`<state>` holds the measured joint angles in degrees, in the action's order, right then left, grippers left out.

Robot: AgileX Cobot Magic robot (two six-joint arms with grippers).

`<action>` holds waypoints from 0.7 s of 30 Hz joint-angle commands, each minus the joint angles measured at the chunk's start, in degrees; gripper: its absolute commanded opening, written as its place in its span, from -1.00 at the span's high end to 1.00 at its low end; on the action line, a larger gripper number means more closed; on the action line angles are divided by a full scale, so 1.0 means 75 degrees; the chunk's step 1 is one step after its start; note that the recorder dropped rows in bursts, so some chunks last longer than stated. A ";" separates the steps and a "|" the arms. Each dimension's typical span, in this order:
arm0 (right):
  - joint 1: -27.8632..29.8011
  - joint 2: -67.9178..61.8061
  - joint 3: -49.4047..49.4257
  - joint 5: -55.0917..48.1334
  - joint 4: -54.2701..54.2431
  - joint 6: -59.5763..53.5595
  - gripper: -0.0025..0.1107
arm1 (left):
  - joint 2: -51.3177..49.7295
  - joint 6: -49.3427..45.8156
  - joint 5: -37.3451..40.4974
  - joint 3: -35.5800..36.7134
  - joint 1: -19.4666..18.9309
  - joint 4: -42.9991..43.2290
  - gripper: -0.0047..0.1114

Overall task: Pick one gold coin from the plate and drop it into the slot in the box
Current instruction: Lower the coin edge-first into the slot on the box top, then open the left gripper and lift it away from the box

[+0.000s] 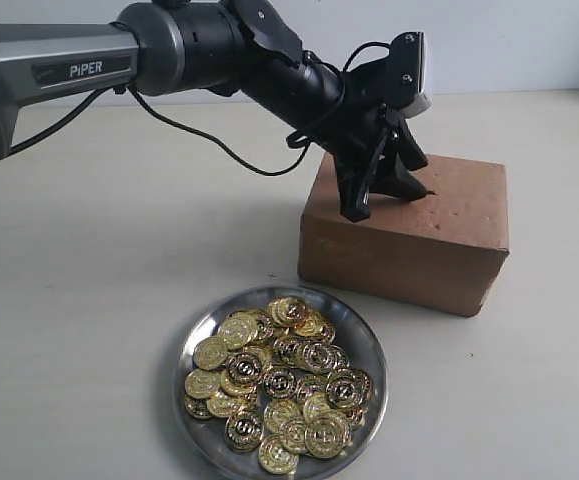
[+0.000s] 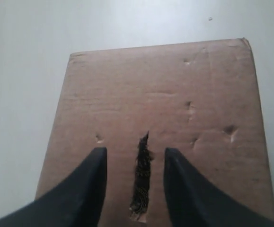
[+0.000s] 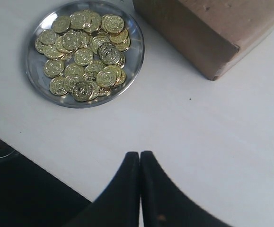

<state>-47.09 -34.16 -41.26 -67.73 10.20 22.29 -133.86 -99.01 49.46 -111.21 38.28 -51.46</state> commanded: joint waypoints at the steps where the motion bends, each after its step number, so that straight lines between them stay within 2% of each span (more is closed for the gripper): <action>1: -0.0022 0.0024 0.0041 0.0025 0.0039 -0.0054 0.96 | -0.0011 0.0088 0.0017 -0.0027 -0.0001 -0.0173 0.13; 5: -0.0022 0.0024 0.0041 0.0025 0.0039 -0.0091 0.96 | 0.0126 0.0088 0.0106 -0.0027 -0.0001 -0.0251 0.15; 7: -0.0022 0.0024 0.0041 0.0025 0.0039 -0.0091 0.96 | 0.0289 0.0088 0.0189 -0.0027 -0.0001 -0.0197 0.26; 10: -0.0022 0.0024 0.0041 0.0025 0.0039 -0.0091 0.96 | 0.0666 0.0543 0.0310 -0.0027 -0.0001 -0.0157 0.65; 11: -0.0022 0.0024 0.0041 0.0025 0.0039 -0.0091 0.96 | 0.0815 0.0876 0.0364 -0.0027 -0.0001 -0.0141 0.85; 12: -0.0022 0.0024 0.0041 0.0064 0.0073 -0.0091 0.96 | 0.0962 0.1112 0.0432 -0.0027 -0.0001 -0.0106 0.91; 14: -0.0022 0.0024 0.0041 0.0244 0.0071 -0.0091 0.96 | 0.1199 0.1462 0.0787 -0.0027 -0.0001 0.0064 0.92; 15: -0.0022 0.0024 0.0041 0.0637 0.0195 -0.0091 0.96 | 0.1418 0.1814 0.1435 -0.0027 -0.0001 0.0346 0.92; 17: -0.0022 0.0024 0.0041 0.1172 0.0696 -0.0091 0.96 | 0.1619 0.2308 0.2036 0.0087 -0.0001 0.0529 0.92; 21: -0.0022 0.0024 0.0041 0.1700 0.1556 0.0049 0.96 | 0.2138 0.3142 0.2485 0.0819 -0.0001 0.1053 0.92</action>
<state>-47.09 -34.16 -41.26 -58.46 17.95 22.16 -120.54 -80.11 65.15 -108.59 38.28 -46.18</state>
